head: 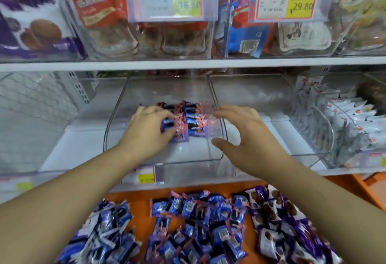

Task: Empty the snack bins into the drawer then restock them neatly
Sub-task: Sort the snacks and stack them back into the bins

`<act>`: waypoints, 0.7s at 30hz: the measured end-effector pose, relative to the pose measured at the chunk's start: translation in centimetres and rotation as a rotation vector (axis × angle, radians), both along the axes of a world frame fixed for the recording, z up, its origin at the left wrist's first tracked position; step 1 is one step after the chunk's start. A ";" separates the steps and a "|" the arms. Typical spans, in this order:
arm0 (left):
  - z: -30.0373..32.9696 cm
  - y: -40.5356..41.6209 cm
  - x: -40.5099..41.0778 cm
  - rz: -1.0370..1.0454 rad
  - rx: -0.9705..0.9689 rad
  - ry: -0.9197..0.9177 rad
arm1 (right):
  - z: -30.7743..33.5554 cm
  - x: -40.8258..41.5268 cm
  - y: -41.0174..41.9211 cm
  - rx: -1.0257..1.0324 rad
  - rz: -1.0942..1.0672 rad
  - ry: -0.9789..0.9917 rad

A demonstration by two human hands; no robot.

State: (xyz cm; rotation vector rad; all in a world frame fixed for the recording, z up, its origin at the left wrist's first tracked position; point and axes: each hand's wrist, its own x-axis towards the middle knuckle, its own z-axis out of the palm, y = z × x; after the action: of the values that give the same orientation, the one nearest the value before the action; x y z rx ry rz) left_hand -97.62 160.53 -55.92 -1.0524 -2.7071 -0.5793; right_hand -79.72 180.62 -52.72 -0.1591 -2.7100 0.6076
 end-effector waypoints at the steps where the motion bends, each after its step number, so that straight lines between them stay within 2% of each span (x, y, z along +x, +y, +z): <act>1: 0.6 -0.7 1.5 -0.032 0.067 0.025 | 0.4 0.5 -0.4 -0.002 0.017 0.019; 3: 1.3 -2.7 5.4 -0.133 0.213 0.049 | 1.1 2.0 -1.7 -0.052 0.068 0.048; 5: 0.2 -4.9 9.4 -0.234 0.253 -0.019 | 0.9 3.8 -3.5 -0.169 0.140 -0.003; 8: -5.4 -7.8 13.0 -0.268 0.142 -0.251 | -2.3 6.1 -5.9 -0.268 0.239 -0.254; 11: -12.4 -9.8 14.3 -0.238 -0.074 -0.454 | -9.1 7.2 -6.3 -0.121 0.278 -0.548; 14: -18.3 -11.4 14.5 -0.203 -0.169 -0.663 | -15.3 7.0 -5.5 -0.033 0.262 -0.792; 17: -22.6 -11.4 14.4 -0.179 -0.245 -0.796 | -20.1 6.0 -5.6 -0.011 0.268 -0.909; 21: -26.6 -10.3 13.1 -0.142 -0.280 -0.781 | -25.2 4.6 -7.5 -0.035 0.253 -0.964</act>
State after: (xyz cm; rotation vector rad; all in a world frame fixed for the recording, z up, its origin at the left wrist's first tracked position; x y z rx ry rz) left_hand -84.56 150.19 -82.48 -1.3026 -3.4863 -0.7817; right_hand -75.13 173.08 -77.96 -0.1422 -3.6903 0.7980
